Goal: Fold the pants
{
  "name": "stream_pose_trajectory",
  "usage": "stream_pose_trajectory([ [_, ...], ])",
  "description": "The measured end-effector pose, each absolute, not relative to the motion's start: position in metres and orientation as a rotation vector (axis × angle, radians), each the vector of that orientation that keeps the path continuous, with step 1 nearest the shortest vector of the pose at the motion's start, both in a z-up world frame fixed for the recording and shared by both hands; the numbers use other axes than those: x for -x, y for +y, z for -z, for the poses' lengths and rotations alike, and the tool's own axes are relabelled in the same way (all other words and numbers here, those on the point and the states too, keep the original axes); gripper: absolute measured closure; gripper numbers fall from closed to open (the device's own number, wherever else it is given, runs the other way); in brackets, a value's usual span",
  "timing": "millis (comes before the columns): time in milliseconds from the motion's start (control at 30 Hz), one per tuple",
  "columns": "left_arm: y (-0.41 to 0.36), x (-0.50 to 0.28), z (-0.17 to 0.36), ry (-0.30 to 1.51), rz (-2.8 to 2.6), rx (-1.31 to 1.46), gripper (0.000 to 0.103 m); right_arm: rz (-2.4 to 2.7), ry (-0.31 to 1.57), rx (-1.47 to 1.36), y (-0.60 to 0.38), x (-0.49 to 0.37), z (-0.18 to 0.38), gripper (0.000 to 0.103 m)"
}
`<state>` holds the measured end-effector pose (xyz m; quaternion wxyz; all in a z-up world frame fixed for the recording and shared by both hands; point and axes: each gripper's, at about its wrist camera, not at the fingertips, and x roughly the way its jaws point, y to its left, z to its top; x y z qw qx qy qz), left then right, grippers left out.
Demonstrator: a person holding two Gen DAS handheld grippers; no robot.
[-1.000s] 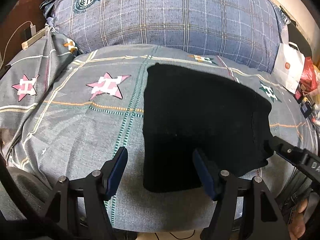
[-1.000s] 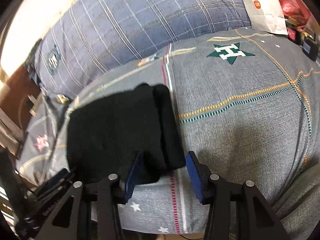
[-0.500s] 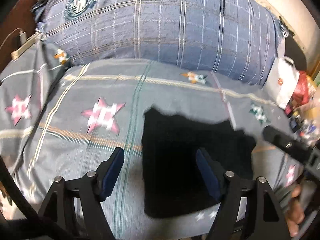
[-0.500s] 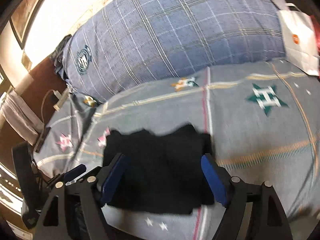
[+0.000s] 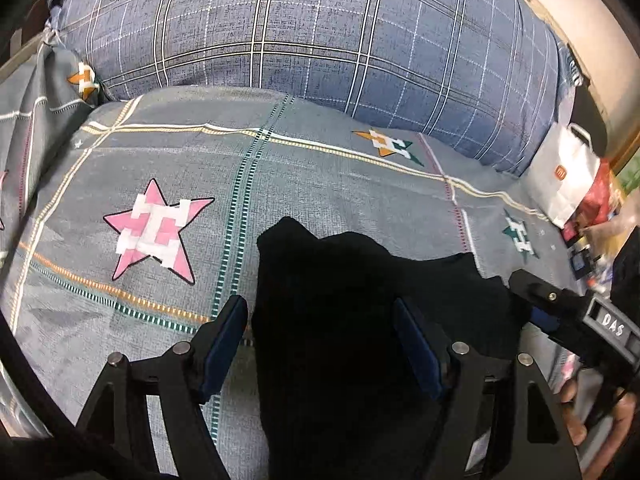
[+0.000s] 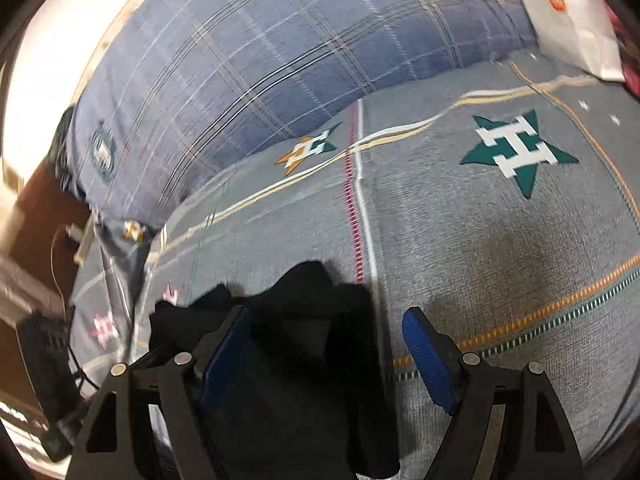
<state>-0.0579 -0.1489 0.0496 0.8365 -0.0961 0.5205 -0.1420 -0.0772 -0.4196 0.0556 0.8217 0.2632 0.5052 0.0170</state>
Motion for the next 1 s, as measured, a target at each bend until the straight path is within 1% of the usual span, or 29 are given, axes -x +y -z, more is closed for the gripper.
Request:
stream_pose_trajectory([
  [167,-0.139,0.052,-0.038,1.160,0.308,0.318,0.024,-0.048,1.149,-0.618,-0.421,0.074,-0.041,0.022],
  [233,-0.132,0.050,-0.038,1.157,0.309,0.367,0.024,-0.067,1.172,-0.696,-0.428,0.075,-0.033,0.022],
  [300,-0.132,0.050,-0.041,1.149,0.301,0.357,0.024,-0.072,1.176,-0.720,-0.430,0.076,-0.031,0.022],
  [433,-0.129,0.060,-0.064,1.030,0.251,0.328,0.024,-0.071,1.175,-0.734,-0.430,0.077,-0.031,0.022],
  [533,-0.134,0.055,-0.057,1.082,0.256,0.296,0.024,-0.062,1.165,-0.682,-0.427,0.077,-0.037,0.022],
  [633,-0.131,0.046,-0.035,1.175,0.280,0.362,0.023,-0.057,1.171,-0.650,-0.423,0.074,-0.036,0.020],
  [667,-0.129,0.045,-0.032,1.181,0.292,0.389,0.022,-0.053,1.177,-0.649,-0.422,0.072,-0.033,0.018],
  [700,-0.128,0.042,-0.027,1.193,0.304,0.415,0.018,-0.051,1.179,-0.654,-0.423,0.072,-0.031,0.017],
  [767,-0.124,0.038,-0.020,1.221,0.315,0.467,0.017,-0.052,1.175,-0.662,-0.424,0.071,-0.030,0.016],
  [833,-0.125,0.038,-0.021,1.218,0.324,0.474,0.017,-0.066,1.179,-0.636,-0.421,0.069,-0.032,0.016],
  [933,-0.133,0.040,-0.022,1.217,0.386,0.490,0.021,-0.135,1.174,-0.657,-0.414,0.066,-0.031,0.016],
  [1000,-0.142,0.043,-0.023,1.212,0.396,0.454,0.022,-0.169,1.184,-0.634,-0.405,0.065,-0.029,0.017],
])
